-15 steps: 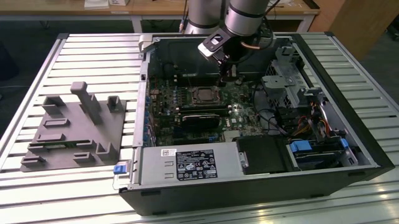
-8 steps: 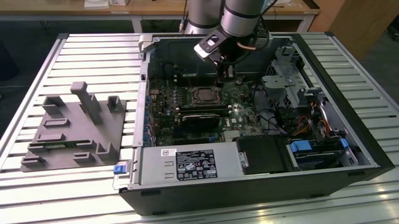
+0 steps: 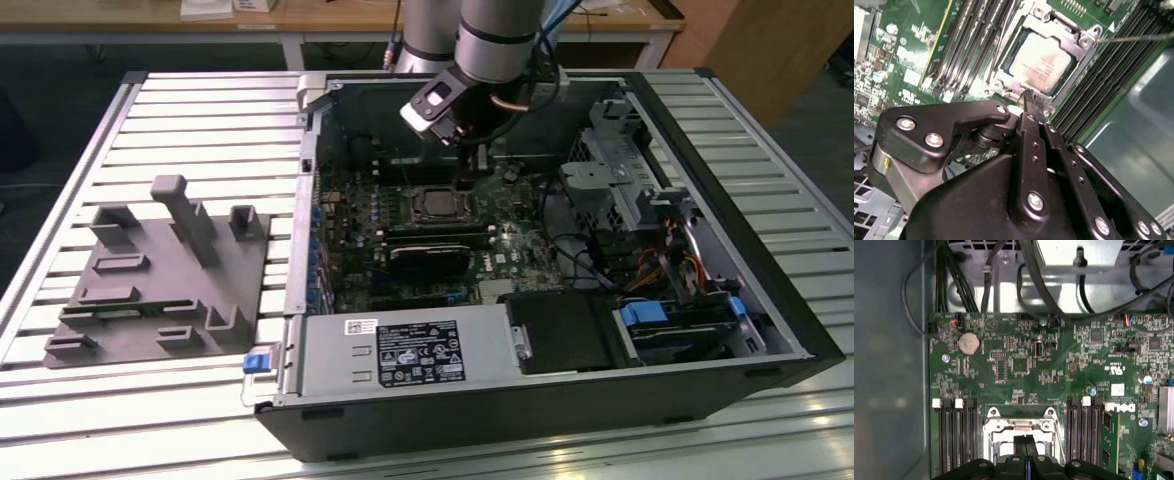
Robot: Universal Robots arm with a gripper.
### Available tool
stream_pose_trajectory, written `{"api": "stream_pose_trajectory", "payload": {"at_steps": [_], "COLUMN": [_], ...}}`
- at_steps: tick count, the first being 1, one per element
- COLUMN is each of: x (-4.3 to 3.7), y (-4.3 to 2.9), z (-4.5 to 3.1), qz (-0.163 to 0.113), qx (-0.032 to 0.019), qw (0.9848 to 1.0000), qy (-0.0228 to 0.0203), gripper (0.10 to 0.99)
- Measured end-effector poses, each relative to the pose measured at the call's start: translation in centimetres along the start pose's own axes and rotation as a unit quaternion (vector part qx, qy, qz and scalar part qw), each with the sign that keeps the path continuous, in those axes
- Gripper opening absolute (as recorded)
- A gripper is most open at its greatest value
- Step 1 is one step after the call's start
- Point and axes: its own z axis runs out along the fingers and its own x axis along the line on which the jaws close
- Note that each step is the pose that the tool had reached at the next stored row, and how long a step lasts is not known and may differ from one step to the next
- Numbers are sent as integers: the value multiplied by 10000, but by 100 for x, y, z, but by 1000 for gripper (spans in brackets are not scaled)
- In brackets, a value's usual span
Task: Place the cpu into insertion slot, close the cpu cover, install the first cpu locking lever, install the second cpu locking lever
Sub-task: 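Close the cpu cover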
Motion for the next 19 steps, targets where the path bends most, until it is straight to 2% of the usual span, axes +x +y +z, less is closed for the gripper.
{"api": "stream_pose_trajectory", "payload": {"at_steps": [4, 9, 16, 19], "x": [-7, -13, -15, -15], "y": [-87, -160, -259, -275], "z": [35, 63, 87, 89], "qz": [-1, -4, -8, -9], "qx": [-51, -97, -143, -146], "qw": [10000, 10000, 9999, 9999], "qy": [2, 2, 4, 3], "gripper": [106, 106, 106, 106]}}
